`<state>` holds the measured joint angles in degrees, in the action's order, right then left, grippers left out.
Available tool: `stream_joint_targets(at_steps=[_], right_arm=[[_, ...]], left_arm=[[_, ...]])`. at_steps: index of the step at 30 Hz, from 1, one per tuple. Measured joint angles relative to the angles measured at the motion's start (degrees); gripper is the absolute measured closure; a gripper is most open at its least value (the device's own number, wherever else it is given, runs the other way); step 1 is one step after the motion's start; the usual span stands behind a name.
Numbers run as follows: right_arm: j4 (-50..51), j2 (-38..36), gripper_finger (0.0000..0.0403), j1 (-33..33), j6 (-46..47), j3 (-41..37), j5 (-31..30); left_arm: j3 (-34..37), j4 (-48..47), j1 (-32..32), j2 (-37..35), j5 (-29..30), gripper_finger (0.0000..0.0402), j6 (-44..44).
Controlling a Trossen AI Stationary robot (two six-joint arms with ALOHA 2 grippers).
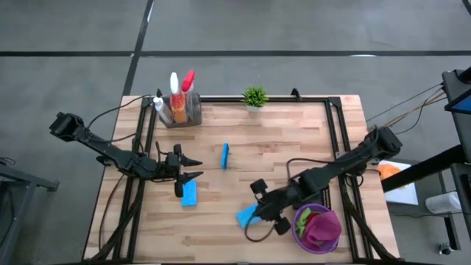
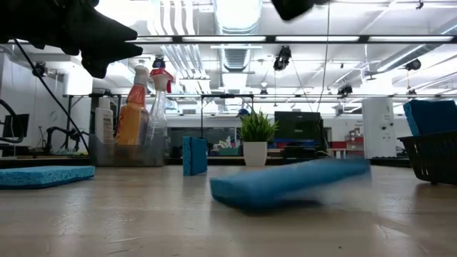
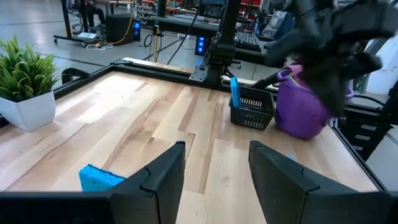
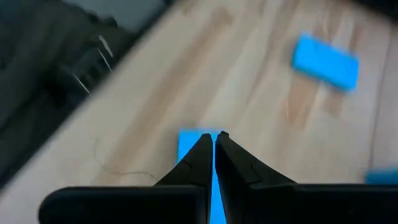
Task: Pick & Place Kitchen Items
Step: Put the blue sponge into the black bin
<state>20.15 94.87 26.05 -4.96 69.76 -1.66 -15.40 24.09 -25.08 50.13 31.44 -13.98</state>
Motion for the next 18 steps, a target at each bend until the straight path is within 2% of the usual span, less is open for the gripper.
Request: stream_joint_targets(at_steps=[4, 6, 12, 18], right_arm=[[-12.6, -2.3, 0.0385, 0.3, -1.5, -6.4, 2.5], [-15.7, -3.2, 0.0385, 0.0, -1.2, -10.0, 2.9], [-13.4, -3.2, 0.0385, -0.9, 3.7, -13.8, 3.0], [-13.0, 2.8, 0.0385, -0.1, 4.1, -12.4, 3.0]], left_arm=[[0.0, -0.1, 0.0, 0.0, 0.0, 0.0222, 0.0], [0.0, -0.2, 0.0, 0.0, 0.0, 0.0222, 0.0], [0.0, -0.1, 0.0, 0.0, 0.0, 0.0222, 0.0], [0.0, 0.0, 0.0, 0.0, 0.0, 0.0222, 0.1]])
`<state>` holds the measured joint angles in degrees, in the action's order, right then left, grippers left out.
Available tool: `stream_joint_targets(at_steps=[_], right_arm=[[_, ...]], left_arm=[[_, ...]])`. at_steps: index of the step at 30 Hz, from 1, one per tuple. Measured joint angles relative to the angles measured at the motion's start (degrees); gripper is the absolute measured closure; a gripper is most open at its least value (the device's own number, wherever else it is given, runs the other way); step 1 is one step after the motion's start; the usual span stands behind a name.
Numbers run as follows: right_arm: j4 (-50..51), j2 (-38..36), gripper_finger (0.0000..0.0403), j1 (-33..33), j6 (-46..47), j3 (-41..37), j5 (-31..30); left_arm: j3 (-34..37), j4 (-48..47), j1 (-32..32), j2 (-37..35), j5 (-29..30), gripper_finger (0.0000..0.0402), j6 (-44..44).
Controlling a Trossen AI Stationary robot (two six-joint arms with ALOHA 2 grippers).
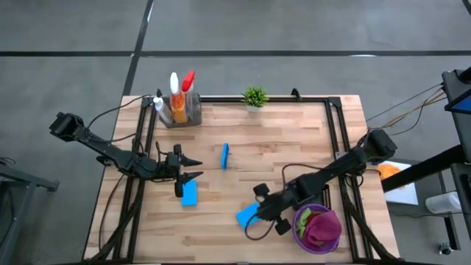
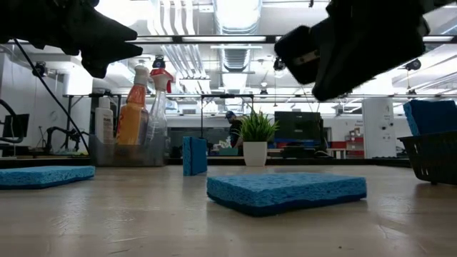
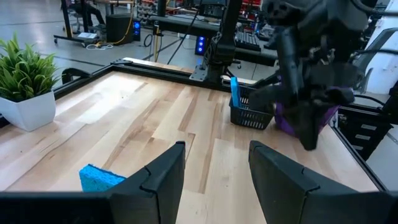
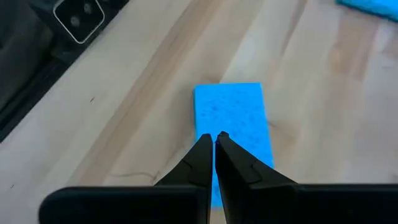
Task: Pick & Place Kitchen Items
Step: Put the blue sponge into the black bin
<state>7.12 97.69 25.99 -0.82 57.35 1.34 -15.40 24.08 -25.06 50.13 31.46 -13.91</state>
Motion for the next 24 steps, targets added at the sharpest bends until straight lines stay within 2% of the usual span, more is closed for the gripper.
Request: stream_joint_targets(at_steps=[4, 15, 24], right_arm=[[2.7, 4.5, 0.0385, 0.4, 0.0, 3.0, 0.0], [25.9, 17.8, 0.0385, 0.9, -0.1, 20.4, -1.2], [36.0, 21.9, 0.0385, 1.9, -1.8, 29.8, -3.0]], left_arm=[[0.0, 0.0, 0.0, 0.0, 0.0, 0.0222, 0.0], [0.0, -0.2, 0.0, 0.0, 0.0, 0.0222, 0.1], [0.0, -0.4, 0.0, 0.0, 0.0, 0.0222, 0.1]])
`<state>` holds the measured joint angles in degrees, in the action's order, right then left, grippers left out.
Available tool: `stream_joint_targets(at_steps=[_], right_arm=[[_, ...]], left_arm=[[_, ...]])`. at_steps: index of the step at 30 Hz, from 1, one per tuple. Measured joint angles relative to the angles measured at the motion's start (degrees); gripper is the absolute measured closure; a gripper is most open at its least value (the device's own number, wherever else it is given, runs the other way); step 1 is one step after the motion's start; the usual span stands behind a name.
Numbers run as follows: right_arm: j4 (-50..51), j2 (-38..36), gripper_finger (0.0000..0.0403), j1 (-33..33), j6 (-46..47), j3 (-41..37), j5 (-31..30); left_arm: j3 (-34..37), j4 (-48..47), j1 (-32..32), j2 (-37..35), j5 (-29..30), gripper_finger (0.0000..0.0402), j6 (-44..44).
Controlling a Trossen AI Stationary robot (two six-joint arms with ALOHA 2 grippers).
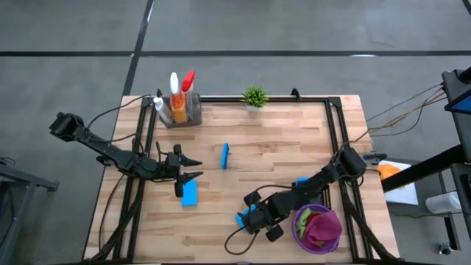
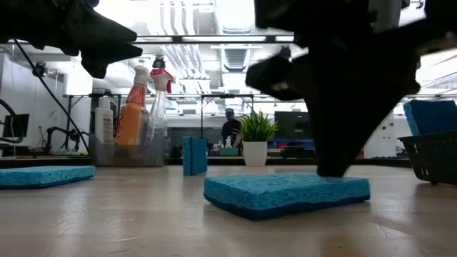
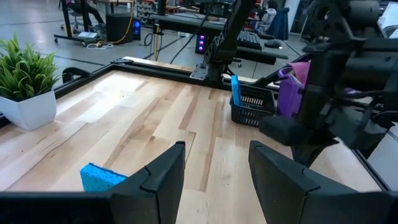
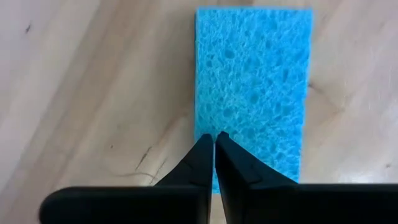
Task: Pick & Place Kitchen Items
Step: Put the blue sponge into the black bin
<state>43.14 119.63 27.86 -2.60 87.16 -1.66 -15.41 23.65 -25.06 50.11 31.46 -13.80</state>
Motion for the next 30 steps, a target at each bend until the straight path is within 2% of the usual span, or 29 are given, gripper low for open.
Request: stream_joint_targets(at_steps=[10, 13, 16, 21, 24, 27, 30], right_arm=[[0.0, -1.7, 0.0384, 0.0, -1.7, 1.3, 1.5], [0.1, -1.7, 0.0365, 0.0, -0.9, 1.5, 2.7], [0.2, -1.7, 0.0309, 0.2, -0.4, 1.5, 2.9], [0.2, -1.7, 0.0173, 0.6, -0.4, 1.5, 2.8], [0.0, -1.7, 0.0107, 0.7, -0.4, 1.3, 2.7], [-0.4, -1.6, 0.0071, 0.8, -0.2, 0.4, -0.6], [-0.7, -0.3, 0.0063, 0.9, 0.7, 0.2, -6.0]], left_arm=[[0.0, 0.0, 0.0, 0.0, 0.0, 0.0222, 0.0], [0.0, 0.0, 0.0, 0.0, 0.0, 0.0222, 0.0], [0.0, 0.0, 0.0, 0.0, 0.0, 0.0222, 0.0], [0.0, 0.0, 0.0, 0.0, 0.0, 0.0222, 0.0], [0.0, 0.0, 0.0, 0.0, 0.0, 0.0222, 0.0], [0.0, 0.0, 0.0, 0.0, 0.0, 0.0222, 0.0], [0.0, 0.0, 0.0, 0.0, 0.0, 0.0222, 0.0]])
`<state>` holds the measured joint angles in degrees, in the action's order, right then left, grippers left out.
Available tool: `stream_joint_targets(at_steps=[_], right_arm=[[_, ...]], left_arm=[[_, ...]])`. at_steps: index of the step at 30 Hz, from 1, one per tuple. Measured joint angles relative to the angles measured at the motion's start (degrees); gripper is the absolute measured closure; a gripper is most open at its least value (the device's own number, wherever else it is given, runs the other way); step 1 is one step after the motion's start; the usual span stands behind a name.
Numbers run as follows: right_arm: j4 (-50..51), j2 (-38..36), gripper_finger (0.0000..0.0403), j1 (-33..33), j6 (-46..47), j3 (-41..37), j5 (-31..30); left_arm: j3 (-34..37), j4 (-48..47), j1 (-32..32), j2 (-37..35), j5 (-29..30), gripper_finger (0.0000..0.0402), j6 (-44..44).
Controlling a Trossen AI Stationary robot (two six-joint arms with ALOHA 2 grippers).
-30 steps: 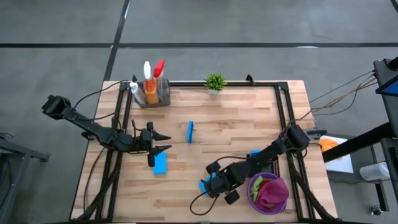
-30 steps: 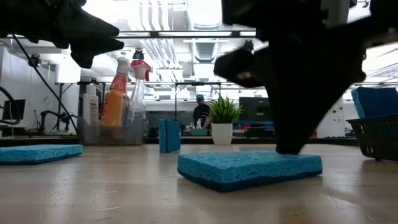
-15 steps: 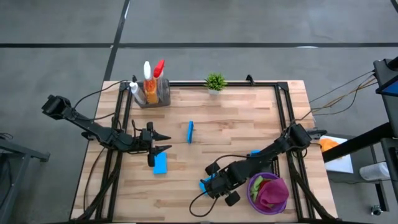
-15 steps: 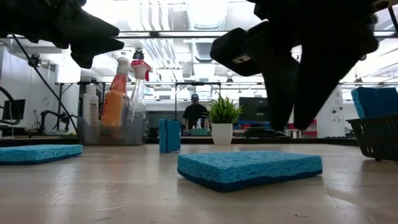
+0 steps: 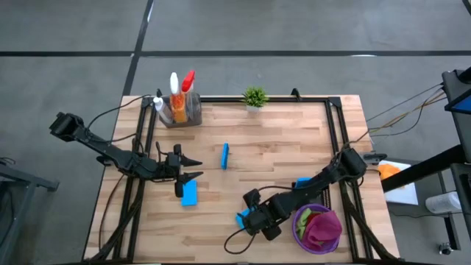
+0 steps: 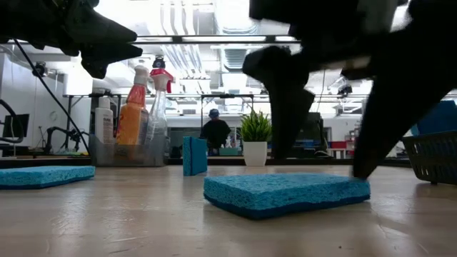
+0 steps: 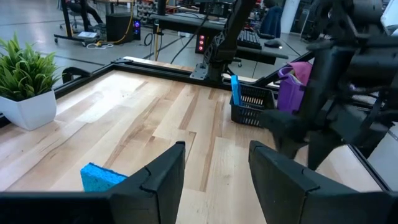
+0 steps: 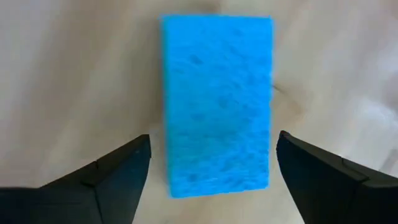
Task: Pick & Place Kitchen Items
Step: Put the blue sponge into the black bin
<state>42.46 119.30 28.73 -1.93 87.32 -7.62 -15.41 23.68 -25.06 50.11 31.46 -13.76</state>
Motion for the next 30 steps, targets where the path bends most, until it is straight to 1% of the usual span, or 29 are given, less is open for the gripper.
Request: stream_joint_targets(at_steps=[3, 5, 7, 10, 14, 20, 25, 30], right_arm=[[0.0, 2.3, 0.0073, 0.0, 0.7, -0.1, -3.1], [0.0, 3.3, 0.0087, 0.0, 1.1, 0.0, -3.6], [0.2, 4.3, 0.0104, 0.1, 0.9, 0.2, -3.8], [0.3, 4.7, 0.0141, 0.2, 1.3, 0.2, -4.8], [0.3, 3.6, 0.0217, 0.4, 2.2, 0.1, -5.5], [1.1, 2.3, 0.0365, 0.7, 2.2, -0.1, -9.6], [1.4, 2.1, 0.0384, 1.2, 2.2, -0.1, -9.4], [1.5, -0.4, 0.0385, 1.1, 1.5, -0.1, -8.9]], left_arm=[[0.0, 0.0, 0.0, 0.0, 0.0, 0.0222, 0.0], [0.0, 0.0, 0.0, 0.0, 0.0, 0.0222, 0.0], [0.0, 0.0, 0.0, 0.0, 0.0, 0.0222, 0.0], [0.0, 0.0, 0.0, 0.0, 0.0, 0.0222, 0.2], [0.0, 0.0, 0.0, 0.0, 0.0, 0.0222, 0.2], [0.0, 0.0, 0.0, 0.0, 0.0, 0.0222, 0.2], [0.0, 0.0, 0.0, 0.0, 0.0, 0.0222, 0.2], [0.0, 0.0, 0.0, 0.0, 0.0, 0.0222, 0.2]])
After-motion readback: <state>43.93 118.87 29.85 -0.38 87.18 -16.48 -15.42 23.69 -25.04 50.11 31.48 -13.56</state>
